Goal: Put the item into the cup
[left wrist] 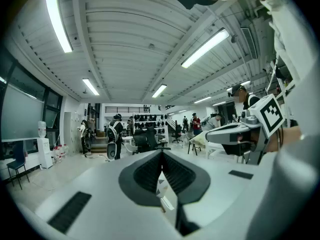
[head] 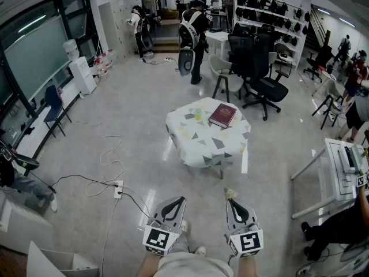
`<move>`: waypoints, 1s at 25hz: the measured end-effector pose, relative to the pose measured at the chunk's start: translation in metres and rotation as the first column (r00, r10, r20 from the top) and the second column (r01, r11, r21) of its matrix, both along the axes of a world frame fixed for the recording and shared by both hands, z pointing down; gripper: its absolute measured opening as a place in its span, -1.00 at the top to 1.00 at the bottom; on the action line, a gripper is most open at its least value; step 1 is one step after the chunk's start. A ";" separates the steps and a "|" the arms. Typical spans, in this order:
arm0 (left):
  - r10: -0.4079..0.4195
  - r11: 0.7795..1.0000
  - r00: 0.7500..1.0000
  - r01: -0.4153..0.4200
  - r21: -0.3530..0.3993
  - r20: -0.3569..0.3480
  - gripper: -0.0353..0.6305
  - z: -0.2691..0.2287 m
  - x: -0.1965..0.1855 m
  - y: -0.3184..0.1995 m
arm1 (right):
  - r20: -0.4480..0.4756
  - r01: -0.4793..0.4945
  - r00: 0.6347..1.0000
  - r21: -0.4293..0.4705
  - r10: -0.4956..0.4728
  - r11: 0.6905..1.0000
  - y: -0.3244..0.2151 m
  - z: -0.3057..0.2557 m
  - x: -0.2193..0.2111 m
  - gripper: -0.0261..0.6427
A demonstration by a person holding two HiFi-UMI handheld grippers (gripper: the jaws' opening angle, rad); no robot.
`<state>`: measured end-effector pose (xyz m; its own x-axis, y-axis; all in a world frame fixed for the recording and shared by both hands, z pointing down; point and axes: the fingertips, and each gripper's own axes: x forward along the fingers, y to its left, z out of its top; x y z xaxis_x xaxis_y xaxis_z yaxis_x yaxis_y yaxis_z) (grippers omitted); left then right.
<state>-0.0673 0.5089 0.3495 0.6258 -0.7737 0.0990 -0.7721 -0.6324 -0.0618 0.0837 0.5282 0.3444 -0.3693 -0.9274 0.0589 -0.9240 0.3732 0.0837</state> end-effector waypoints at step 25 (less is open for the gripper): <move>0.062 0.997 0.998 -0.062 -0.046 0.011 0.86 0.022 -0.011 -0.174 | -0.026 -0.061 0.998 -0.055 0.059 0.997 -0.161 0.016 -0.014 0.91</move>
<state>-0.0783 0.3345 0.3719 0.6708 -0.7280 0.1411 -0.7309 -0.6813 -0.0407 0.0696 0.3673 0.3608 -0.3109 -0.9429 0.1198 -0.9428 0.3219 0.0869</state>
